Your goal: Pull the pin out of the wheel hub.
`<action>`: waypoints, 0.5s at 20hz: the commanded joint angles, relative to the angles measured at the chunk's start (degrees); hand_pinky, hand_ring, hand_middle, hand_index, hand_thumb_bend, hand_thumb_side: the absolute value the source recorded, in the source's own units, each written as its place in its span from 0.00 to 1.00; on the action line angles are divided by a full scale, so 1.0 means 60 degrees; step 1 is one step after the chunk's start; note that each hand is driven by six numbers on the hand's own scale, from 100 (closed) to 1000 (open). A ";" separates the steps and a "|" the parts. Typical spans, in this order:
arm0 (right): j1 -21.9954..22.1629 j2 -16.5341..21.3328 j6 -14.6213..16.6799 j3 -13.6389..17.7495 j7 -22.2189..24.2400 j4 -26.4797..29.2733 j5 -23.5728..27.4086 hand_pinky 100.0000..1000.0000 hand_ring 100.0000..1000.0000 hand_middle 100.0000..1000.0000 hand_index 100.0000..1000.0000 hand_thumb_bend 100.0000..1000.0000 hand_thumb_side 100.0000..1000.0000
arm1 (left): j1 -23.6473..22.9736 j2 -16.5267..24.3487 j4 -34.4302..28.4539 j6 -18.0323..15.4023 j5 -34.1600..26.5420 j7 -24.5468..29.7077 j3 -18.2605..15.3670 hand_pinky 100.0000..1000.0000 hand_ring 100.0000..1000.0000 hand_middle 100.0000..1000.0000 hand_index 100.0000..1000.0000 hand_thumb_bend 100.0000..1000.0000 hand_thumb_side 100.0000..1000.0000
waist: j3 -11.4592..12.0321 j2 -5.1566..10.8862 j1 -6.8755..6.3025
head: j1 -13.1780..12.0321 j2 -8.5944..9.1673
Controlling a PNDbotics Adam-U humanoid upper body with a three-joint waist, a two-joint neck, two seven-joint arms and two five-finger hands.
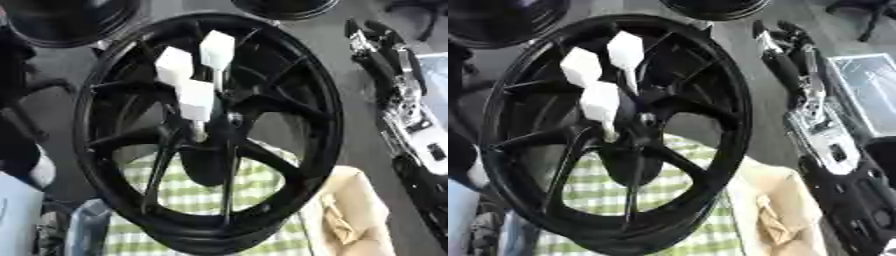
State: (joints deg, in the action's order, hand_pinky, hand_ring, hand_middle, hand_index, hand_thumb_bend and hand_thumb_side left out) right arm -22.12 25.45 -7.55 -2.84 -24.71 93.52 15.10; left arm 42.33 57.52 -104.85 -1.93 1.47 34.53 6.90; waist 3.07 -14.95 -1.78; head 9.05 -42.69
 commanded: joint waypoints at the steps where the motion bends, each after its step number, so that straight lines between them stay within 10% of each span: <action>1: -0.0107 0.0227 -0.0001 0.0111 -0.0022 0.0163 -0.0022 0.76 0.74 0.72 0.84 0.36 0.43 | 0.0114 0.0322 -0.0064 -0.0006 -0.0075 0.0055 -0.0090 0.88 0.81 0.78 0.86 0.29 0.67 | 0.0010 0.0165 -0.0028 | 0.0022 0.0015; 10: -0.0109 0.0224 -0.0008 0.0094 0.0002 0.0116 -0.0020 0.76 0.74 0.72 0.84 0.37 0.42 | 0.0336 0.0300 -0.0038 0.0040 -0.0050 0.0231 0.0116 0.87 0.83 0.80 0.87 0.31 0.68 | -0.0020 0.0208 -0.0072 | 0.0010 0.0028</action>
State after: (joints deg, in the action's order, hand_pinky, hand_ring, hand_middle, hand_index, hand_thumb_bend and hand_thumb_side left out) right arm -22.14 25.45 -7.56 -2.84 -24.70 93.49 15.10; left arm 43.40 57.51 -104.85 -1.70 1.44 35.59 7.93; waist 2.93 -14.95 -2.20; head 9.05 -42.71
